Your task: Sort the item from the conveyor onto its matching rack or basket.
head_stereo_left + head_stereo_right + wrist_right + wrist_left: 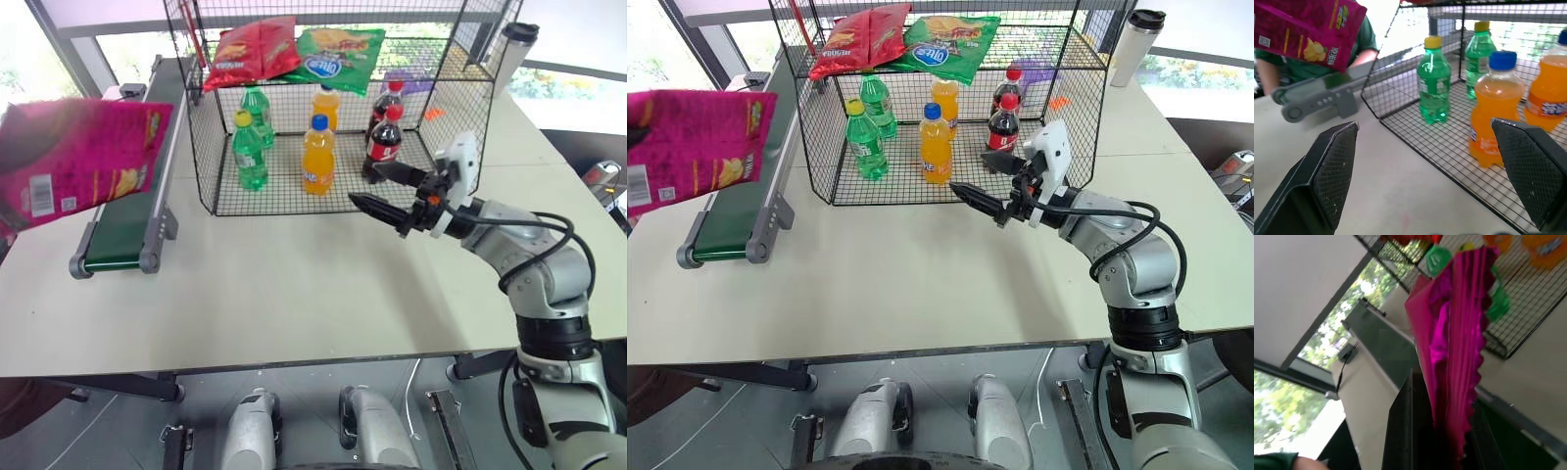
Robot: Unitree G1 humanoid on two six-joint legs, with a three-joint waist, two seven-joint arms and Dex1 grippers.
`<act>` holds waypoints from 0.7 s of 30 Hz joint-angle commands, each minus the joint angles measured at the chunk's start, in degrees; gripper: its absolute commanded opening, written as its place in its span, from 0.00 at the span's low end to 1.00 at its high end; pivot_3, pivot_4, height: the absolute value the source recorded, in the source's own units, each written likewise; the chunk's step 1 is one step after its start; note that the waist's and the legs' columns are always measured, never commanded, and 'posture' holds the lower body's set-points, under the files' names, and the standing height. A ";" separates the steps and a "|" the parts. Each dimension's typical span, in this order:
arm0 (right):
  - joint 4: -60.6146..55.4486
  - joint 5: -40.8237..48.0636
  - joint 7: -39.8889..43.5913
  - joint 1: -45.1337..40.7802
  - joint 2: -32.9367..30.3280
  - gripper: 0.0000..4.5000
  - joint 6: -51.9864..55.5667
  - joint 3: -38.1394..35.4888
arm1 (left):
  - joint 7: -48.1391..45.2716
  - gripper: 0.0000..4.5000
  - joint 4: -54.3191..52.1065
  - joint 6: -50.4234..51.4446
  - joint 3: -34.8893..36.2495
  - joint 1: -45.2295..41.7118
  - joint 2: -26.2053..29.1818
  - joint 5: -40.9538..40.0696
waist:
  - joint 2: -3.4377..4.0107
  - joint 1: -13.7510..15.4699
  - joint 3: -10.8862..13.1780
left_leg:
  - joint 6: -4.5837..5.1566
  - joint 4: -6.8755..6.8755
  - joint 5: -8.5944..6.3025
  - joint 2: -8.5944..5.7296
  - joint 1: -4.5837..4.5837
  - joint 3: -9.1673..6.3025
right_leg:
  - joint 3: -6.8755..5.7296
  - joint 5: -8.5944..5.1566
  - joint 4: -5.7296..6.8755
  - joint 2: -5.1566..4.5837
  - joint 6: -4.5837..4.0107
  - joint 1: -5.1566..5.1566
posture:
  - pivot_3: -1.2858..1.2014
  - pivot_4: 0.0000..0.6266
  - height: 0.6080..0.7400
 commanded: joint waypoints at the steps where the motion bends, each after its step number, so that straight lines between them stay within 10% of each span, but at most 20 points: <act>1: -0.66 4.00 2.29 -2.76 -1.62 1.00 0.97 -3.79 | -6.46 0.01 2.07 7.21 2.11 -5.09 4.49 -13.72 | 0.02 -0.15 0.01 | 0.00 0.00 0.00 -0.01 0.01 0.03 | 0.01 0.00 -0.02 -0.01 0.00 0.02 | 0.52 0.24 1.00; 9: -3.21 11.61 5.64 -3.05 -1.92 1.00 5.67 -5.12 | -6.05 0.01 8.99 8.85 -17.17 -24.33 0.20 -28.38 | 0.01 -0.02 0.01 | -0.01 -0.01 0.01 -0.02 0.25 -0.10 | 0.00 -0.02 0.16 0.06 0.02 0.23 | 0.52 0.24 1.00; 21: -3.25 12.61 7.68 -5.27 2.86 1.00 4.06 -1.10 | -9.29 0.01 15.26 3.38 -33.30 -37.88 -12.94 -27.62 | -0.01 -0.13 0.02 | -0.04 0.02 0.06 -0.04 0.26 -0.09 | 0.06 0.02 0.26 0.11 0.19 0.22 | 0.52 0.24 1.00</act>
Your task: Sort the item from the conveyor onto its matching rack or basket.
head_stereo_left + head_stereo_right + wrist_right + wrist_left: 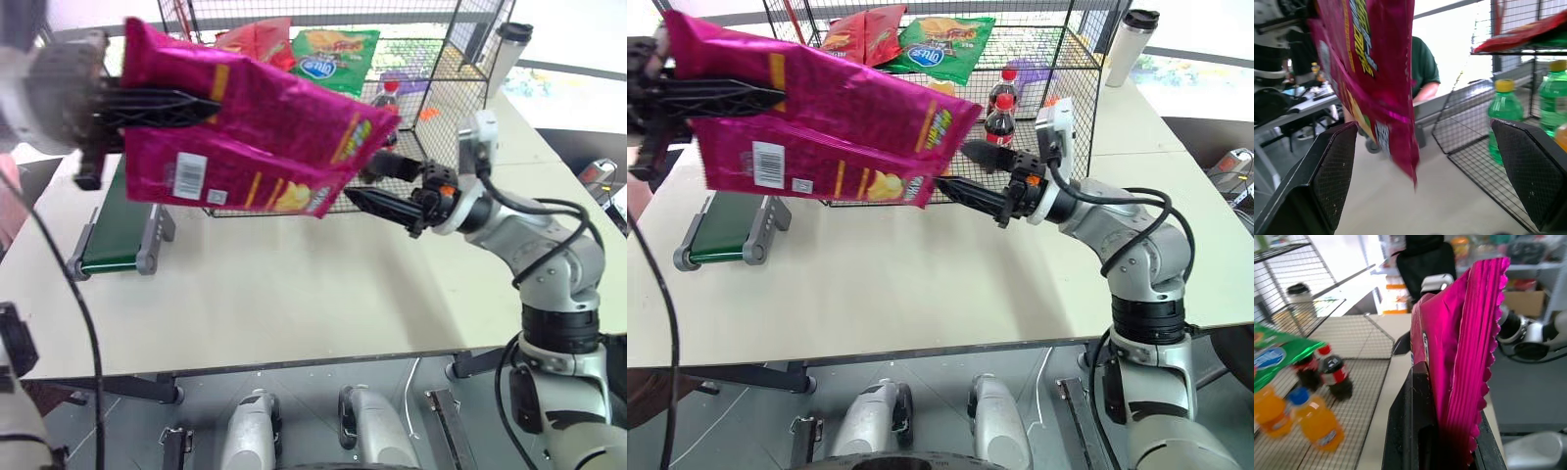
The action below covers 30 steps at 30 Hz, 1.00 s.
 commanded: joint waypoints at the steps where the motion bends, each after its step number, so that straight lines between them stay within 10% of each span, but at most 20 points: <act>1: -0.79 1.87 1.55 -2.74 1.08 1.00 -0.91 0.07 | -1.59 0.01 1.05 -3.27 -1.89 -1.83 -1.17 1.61 | 0.00 0.00 0.00 | 0.00 0.00 0.00 0.00 0.00 0.01 | 0.01 -0.01 0.01 0.00 -0.01 0.00 | 0.52 0.24 1.00; 7: -0.46 4.31 1.02 -5.59 5.48 0.87 -0.03 1.45 | -0.04 0.00 3.96 -7.52 -4.21 -2.45 -8.17 3.93 | 0.00 0.13 0.00 | 0.00 0.03 0.01 0.00 0.00 -0.01 | 0.01 0.02 0.04 0.00 0.04 0.01 | 0.52 0.24 1.00; 15: -1.87 2.52 0.47 -3.58 6.67 0.01 -1.34 2.66 | 0.79 0.00 4.19 -8.32 -2.96 -0.82 -10.13 3.77 | 0.00 0.07 0.00 | 0.00 0.03 0.01 0.00 -0.02 -0.02 | 0.02 0.04 0.04 0.00 0.12 0.00 | 0.52 0.24 1.00; 19: -2.01 1.93 -0.93 -3.22 6.40 0.01 -1.45 2.31 | 1.44 0.00 4.37 -8.19 -2.07 0.54 -9.53 3.84 | 0.00 0.05 0.00 | 0.00 0.03 0.01 0.00 -0.02 -0.02 | 0.02 0.04 0.06 -0.01 0.11 0.00 | 0.52 0.24 1.00; 30: -5.81 -0.95 -5.80 -1.20 -0.21 0.00 -2.41 -2.39 | 6.44 0.85 7.48 -13.53 0.80 8.18 -6.21 10.02 | 0.00 0.20 0.00 | 0.00 0.03 0.01 0.00 -0.02 -0.04 | 0.01 0.02 0.05 -0.02 0.09 0.00 | 0.52 0.24 1.00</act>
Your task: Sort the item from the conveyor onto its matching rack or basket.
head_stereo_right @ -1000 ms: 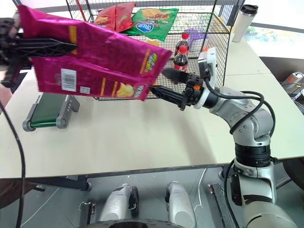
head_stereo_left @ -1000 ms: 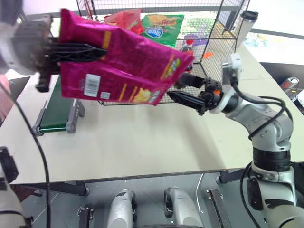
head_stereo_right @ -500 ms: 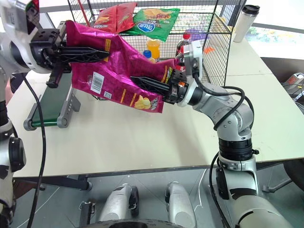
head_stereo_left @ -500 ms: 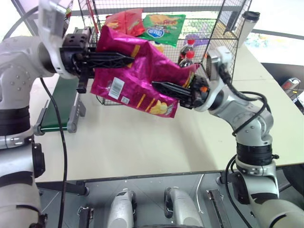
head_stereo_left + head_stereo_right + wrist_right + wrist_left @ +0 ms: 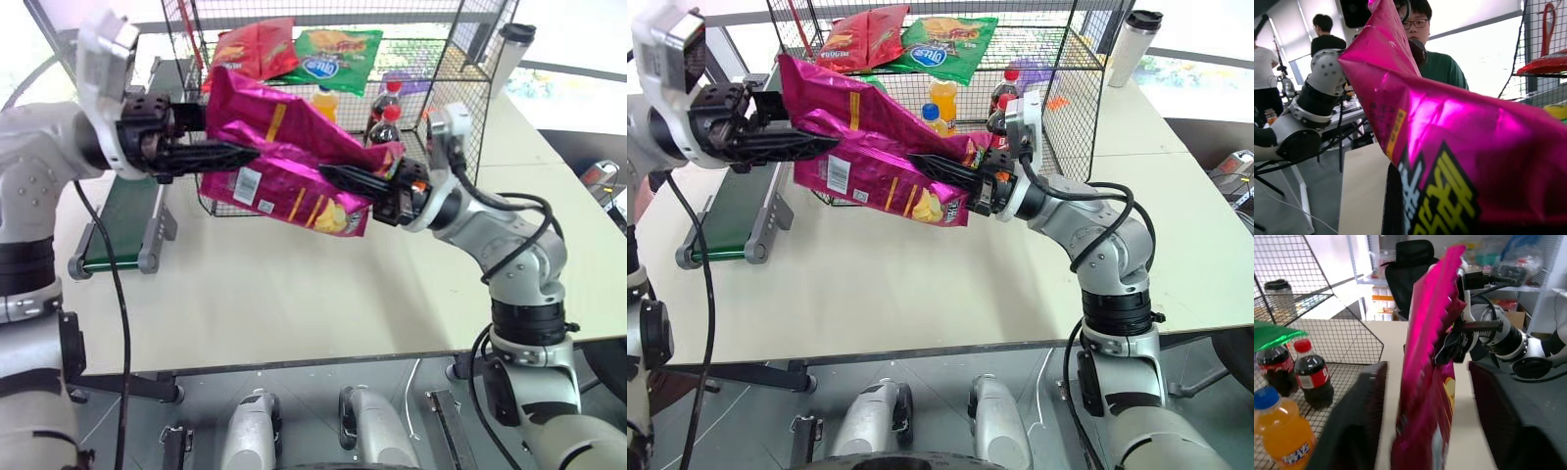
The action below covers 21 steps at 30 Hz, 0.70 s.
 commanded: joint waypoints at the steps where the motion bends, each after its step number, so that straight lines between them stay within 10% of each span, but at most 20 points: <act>1: -5.49 -2.37 -3.53 1.39 -6.50 0.00 -1.44 -6.70 | 4.00 0.85 1.75 -5.00 4.06 3.44 2.53 4.86 | 0.01 0.01 0.01 | 0.00 0.00 0.00 -0.01 0.00 0.01 | 0.00 -0.02 0.00 -0.02 -0.03 -0.01 | 0.52 0.24 1.00; 10: -10.05 -12.02 -13.60 3.82 -24.75 0.00 -4.35 -21.42 | 18.69 0.85 -14.63 0.90 8.60 12.43 -5.02 -2.86 | -0.09 0.86 -0.01 | 0.00 0.00 -0.01 -0.05 -0.14 0.01 | 0.00 -0.08 -0.23 -0.08 -0.11 -0.03 | 0.52 0.24 1.00; 21: 27.60 -61.29 -36.25 -17.25 -20.05 0.00 -40.64 8.75 | 33.71 0.85 -26.02 1.83 6.14 17.84 -16.35 -5.91 | -0.11 -1.40 0.01 | -0.06 -0.08 0.05 -0.09 0.44 0.07 | 0.23 -0.11 -0.14 0.06 -0.08 0.27 | 0.52 0.24 1.00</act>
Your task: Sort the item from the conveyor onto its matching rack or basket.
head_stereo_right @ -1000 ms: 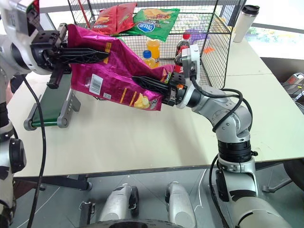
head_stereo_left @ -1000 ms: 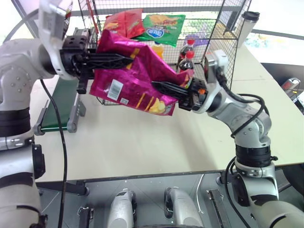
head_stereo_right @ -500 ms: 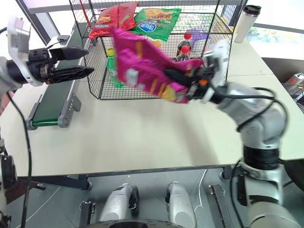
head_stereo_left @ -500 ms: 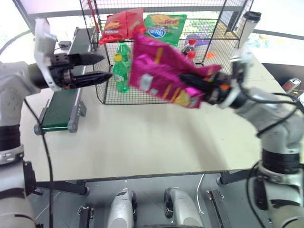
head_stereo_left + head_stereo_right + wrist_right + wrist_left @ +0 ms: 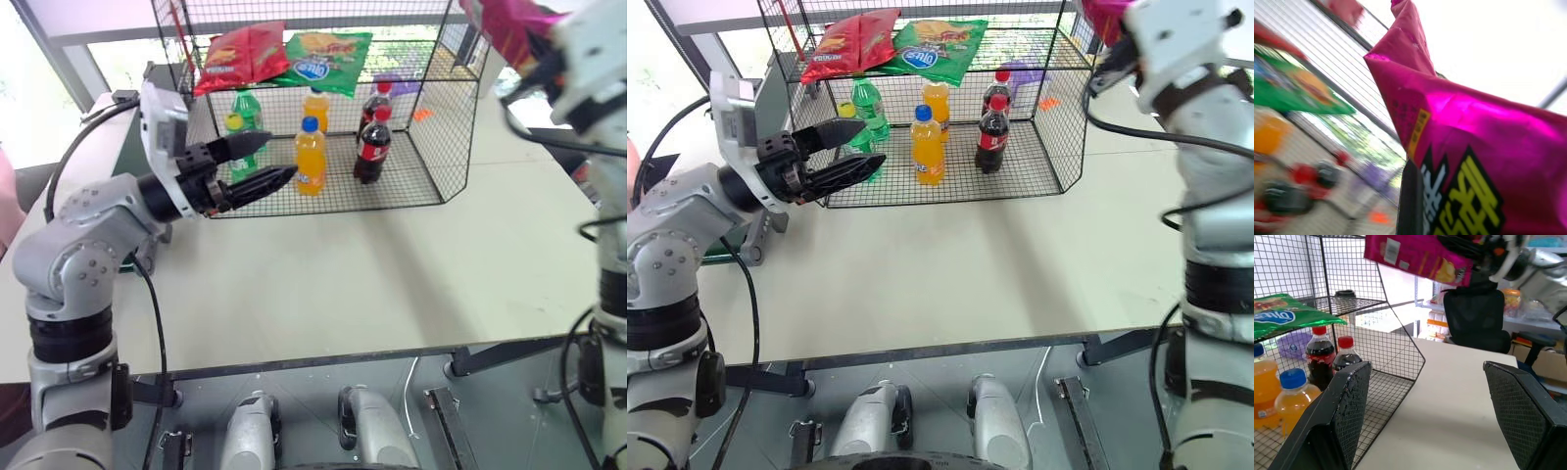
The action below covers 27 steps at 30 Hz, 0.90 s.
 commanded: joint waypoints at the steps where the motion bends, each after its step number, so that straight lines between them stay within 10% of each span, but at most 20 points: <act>1: 15.16 -10.90 -6.09 -8.60 2.59 0.00 -10.44 6.05 | 3.37 0.85 -3.91 -0.74 1.41 1.58 -0.64 -1.31 | 0.00 -0.55 0.00 | 0.00 -0.03 0.00 -0.01 -0.01 -0.01 | 0.02 0.00 0.00 0.00 -0.01 0.00 | 0.52 0.24 1.00; 13: 60.30 -26.20 -15.00 -33.30 15.65 0.00 -20.60 19.11 | 11.82 0.85 -10.10 -2.14 1.78 7.53 -2.73 -2.75 | 0.00 -0.83 0.02 | -0.02 -0.14 0.01 -0.05 -0.10 0.03 | 0.09 0.09 -0.02 -0.03 -0.04 -0.09 | 0.52 0.24 1.00; 22: 71.19 -28.69 -17.09 -41.11 19.66 0.00 -18.85 20.96 | 13.75 0.85 -10.44 -4.49 -0.61 8.93 -3.84 -0.78 | 0.00 -0.79 0.02 | -0.03 -0.14 0.01 -0.06 -0.11 0.03 | 0.07 0.09 -0.02 -0.04 -0.05 -0.08 | 0.52 0.24 1.00; 27: 72.83 -27.82 -16.95 -42.13 20.26 0.39 -17.35 19.70 | 14.38 0.86 -10.63 -5.29 -1.25 9.58 -4.20 0.14 | 0.01 -0.80 0.02 | -0.03 -0.16 0.01 -0.04 -0.11 0.00 | 0.06 0.09 -0.01 -0.03 -0.05 -0.11 | 0.52 0.24 1.00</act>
